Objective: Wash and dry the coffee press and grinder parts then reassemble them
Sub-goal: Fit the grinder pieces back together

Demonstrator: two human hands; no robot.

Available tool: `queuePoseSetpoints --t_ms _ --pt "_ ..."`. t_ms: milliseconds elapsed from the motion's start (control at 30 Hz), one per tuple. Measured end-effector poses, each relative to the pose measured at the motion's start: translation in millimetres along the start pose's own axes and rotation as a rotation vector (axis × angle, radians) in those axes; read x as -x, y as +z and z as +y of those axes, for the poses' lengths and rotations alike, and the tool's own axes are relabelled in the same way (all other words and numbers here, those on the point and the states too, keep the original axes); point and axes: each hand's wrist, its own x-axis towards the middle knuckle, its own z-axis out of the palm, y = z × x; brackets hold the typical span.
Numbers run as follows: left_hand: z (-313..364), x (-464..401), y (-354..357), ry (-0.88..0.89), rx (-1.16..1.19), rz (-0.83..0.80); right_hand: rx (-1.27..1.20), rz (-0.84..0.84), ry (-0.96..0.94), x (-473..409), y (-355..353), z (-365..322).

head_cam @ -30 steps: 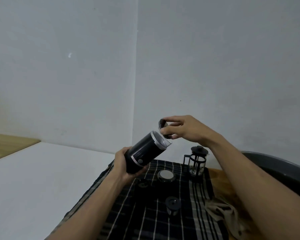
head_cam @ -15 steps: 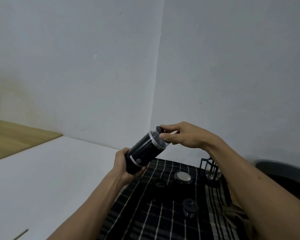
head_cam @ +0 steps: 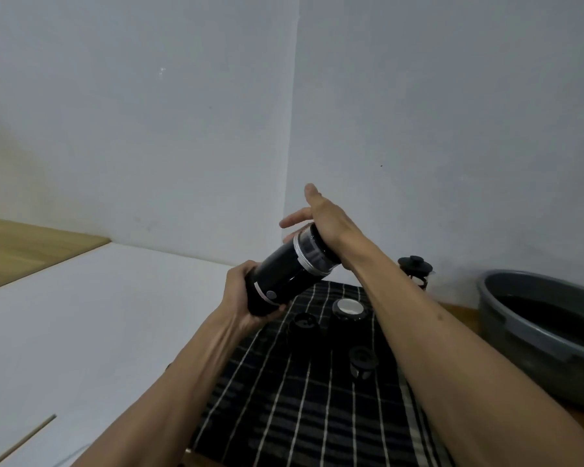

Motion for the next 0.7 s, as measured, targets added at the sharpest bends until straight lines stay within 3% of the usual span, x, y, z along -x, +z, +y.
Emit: queuePoseSetpoints --t_ms 67,200,267,367,533,700 --pt "0.6 -1.0 0.0 -0.010 0.027 0.001 -0.051 0.074 -0.005 -3.0 2.3 -3.0" --pt "5.3 -3.0 -2.3 0.062 0.141 0.014 -0.558 0.324 -0.043 -13.4 -0.3 -6.7" --pt "6.1 -4.6 -9.3 0.094 0.218 0.030 -0.600 0.381 -0.033 -12.6 -3.0 2.0" --pt "5.6 -8.1 -28.1 0.092 0.330 0.042 -0.300 0.264 0.046 -6.5 -3.6 35.9" --pt "-3.6 -14.6 -40.5 0.071 0.444 0.060 0.536 -0.196 -0.014 9.9 6.9 78.8" --pt "-10.1 -22.7 -42.6 0.097 0.458 0.075 0.768 -0.261 0.022 20.6 6.7 81.8"
